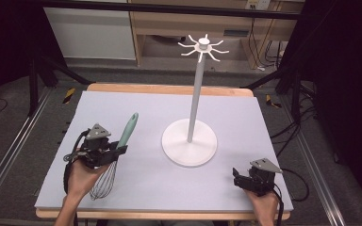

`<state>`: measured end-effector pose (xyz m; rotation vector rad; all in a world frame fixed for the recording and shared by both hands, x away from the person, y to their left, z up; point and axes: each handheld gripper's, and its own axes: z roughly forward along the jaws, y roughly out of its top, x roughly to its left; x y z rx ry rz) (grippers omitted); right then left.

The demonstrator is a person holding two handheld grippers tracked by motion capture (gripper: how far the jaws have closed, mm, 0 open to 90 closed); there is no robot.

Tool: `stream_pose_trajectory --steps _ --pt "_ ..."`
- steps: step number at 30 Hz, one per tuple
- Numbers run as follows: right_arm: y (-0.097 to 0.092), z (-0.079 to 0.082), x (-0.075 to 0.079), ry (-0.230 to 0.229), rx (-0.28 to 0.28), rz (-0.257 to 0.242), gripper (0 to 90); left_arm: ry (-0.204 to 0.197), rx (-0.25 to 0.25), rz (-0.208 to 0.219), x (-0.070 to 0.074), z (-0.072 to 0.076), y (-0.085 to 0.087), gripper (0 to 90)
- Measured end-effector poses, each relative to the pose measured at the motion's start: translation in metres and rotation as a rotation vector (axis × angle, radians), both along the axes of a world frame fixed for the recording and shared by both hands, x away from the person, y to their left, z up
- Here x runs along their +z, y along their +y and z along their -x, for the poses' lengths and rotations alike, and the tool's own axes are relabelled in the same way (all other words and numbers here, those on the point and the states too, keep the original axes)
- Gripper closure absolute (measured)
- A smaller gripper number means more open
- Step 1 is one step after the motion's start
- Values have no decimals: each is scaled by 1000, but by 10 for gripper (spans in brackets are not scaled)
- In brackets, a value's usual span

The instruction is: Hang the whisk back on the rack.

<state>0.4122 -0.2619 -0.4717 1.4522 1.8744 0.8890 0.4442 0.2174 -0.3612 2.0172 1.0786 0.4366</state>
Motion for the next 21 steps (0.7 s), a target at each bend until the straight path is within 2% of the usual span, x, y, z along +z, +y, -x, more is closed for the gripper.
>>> stream_pose_trajectory --steps 1,3,6,8,9,10,11,14,20,21 --pt "0 0 0 2 -2 -4 110 0 0 0 0 0 0 686" --pt "-1 0 0 1 -2 -3 110 -43 7 29 5 5 4 685" --pt "-1 1 1 0 -3 -7 110 -85 18 51 9 8 6 685" --pt "-1 1 1 -1 -3 -8 110 -95 23 57 9 9 7 685" --pt "-1 1 1 0 -2 -7 110 -116 30 64 10 11 8 685" --pt "-1 1 1 0 -2 -7 110 -116 30 64 10 11 8 685" --pt "-1 1 1 1 -2 -6 110 -138 40 78 10 12 9 685" --pt "-1 1 1 0 0 -6 110 -154 16 117 9 13 8 685" --pt "-1 1 1 -1 0 -7 110 -231 32 145 8 16 5 684" --pt "-1 1 1 -1 0 -7 110 -231 32 145 8 16 5 685"
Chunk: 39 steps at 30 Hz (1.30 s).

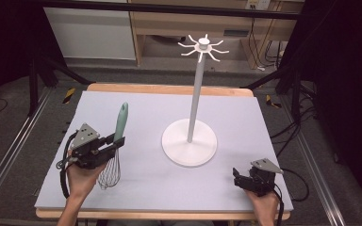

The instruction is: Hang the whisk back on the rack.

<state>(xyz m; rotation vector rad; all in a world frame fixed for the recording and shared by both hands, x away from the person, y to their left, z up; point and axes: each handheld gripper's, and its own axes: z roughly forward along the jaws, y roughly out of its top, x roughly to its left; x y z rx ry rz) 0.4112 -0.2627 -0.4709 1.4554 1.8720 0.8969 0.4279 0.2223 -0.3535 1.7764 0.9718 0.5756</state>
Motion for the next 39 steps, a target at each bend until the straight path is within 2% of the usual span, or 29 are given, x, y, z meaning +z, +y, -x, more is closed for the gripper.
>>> stream_pose_trajectory --steps 5,9,10,14,17,20,25,39 --pt "0 0 0 0 0 0 110 -21 4 33 1 0 1 684" --pt "0 -1 0 0 -3 0 110 -62 15 65 4 0 2 684" --pt "0 -1 0 0 -3 0 110 -62 15 65 4 0 2 684" --pt "0 -1 -1 -4 -7 0 110 -87 7 102 14 0 2 684" --pt "-1 -1 -1 -1 -10 0 110 -112 4 112 20 0 1 684" --pt "-1 -1 -1 0 -13 1 110 -120 0 128 24 -2 0 684" --pt "-1 -1 -1 -4 -12 3 110 -126 -12 127 28 -6 -6 684" --pt "-1 -1 0 -9 -10 1 110 -158 -66 99 51 -19 -43 684"
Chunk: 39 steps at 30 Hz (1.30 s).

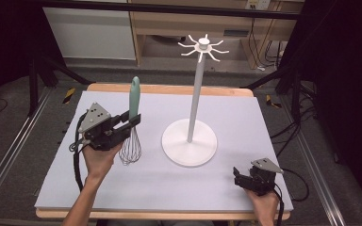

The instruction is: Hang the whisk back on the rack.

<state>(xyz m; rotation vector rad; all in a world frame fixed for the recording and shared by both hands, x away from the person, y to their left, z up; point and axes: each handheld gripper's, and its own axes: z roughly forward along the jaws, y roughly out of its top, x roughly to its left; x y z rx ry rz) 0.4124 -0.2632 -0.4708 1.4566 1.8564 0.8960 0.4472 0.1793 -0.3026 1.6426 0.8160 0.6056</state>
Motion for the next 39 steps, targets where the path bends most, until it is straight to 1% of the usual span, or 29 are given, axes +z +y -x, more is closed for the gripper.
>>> stream_pose_trajectory --steps 1,3,7,11,13,14,18,23,24,30,31,32,36,39 --pt "0 0 0 0 0 0 110 0 0 0 0 0 0 684" --pt "0 0 0 0 0 2 110 -6 -6 -16 1 -1 -5 684" --pt "0 0 0 1 2 3 110 -3 -14 -26 4 -5 -11 684" --pt "0 0 0 -1 3 5 110 -1 -19 -17 7 -8 -14 684" --pt "0 0 0 0 3 3 110 -6 -24 -16 10 -10 -18 684" --pt "0 0 0 0 2 3 110 -7 -27 -24 12 -11 -19 684" --pt "0 0 0 1 2 3 110 -12 -31 -25 15 -12 -22 684" --pt "0 -1 0 -2 3 5 110 -26 -46 -25 24 -14 -29 684" --pt "0 -1 0 -2 3 5 110 -26 -46 -25 24 -14 -29 684" --pt "0 0 0 -4 2 2 110 -43 -62 -19 37 -14 -35 684" --pt "0 0 0 -4 2 2 110 -43 -62 -19 37 -14 -35 684" --pt "0 -1 0 -4 4 3 110 -49 -67 -11 40 -13 -37 684" --pt "0 -1 0 -4 4 3 110 -58 -78 -23 46 -12 -43 684" --pt "0 -1 0 -4 4 2 110 -63 -85 -21 50 -13 -47 684"
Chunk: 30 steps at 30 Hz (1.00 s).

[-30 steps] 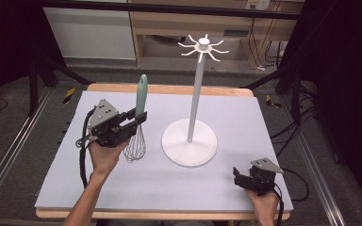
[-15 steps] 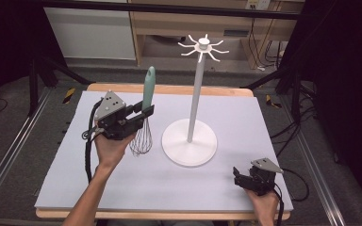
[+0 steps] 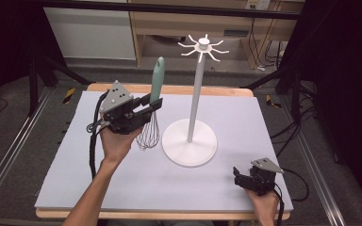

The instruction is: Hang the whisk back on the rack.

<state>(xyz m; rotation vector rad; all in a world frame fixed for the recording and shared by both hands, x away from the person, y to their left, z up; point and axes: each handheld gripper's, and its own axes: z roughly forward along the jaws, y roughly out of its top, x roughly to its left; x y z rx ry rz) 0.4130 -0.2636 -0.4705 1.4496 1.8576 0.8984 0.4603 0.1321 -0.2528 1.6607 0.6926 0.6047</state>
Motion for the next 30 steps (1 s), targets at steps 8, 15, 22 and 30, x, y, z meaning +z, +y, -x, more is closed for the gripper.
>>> stream_pose_trajectory --steps 8,15,22,30 --pt "0 0 0 6 0 -6 110 -7 -5 -7 7 -4 -9 684" --pt "0 0 0 3 2 -4 110 -4 -10 -6 12 -8 -16 684" --pt "0 0 0 2 1 -6 110 1 -13 -19 13 -13 -23 684" --pt "-1 0 0 2 2 -7 110 3 -8 -36 16 -18 -29 684"
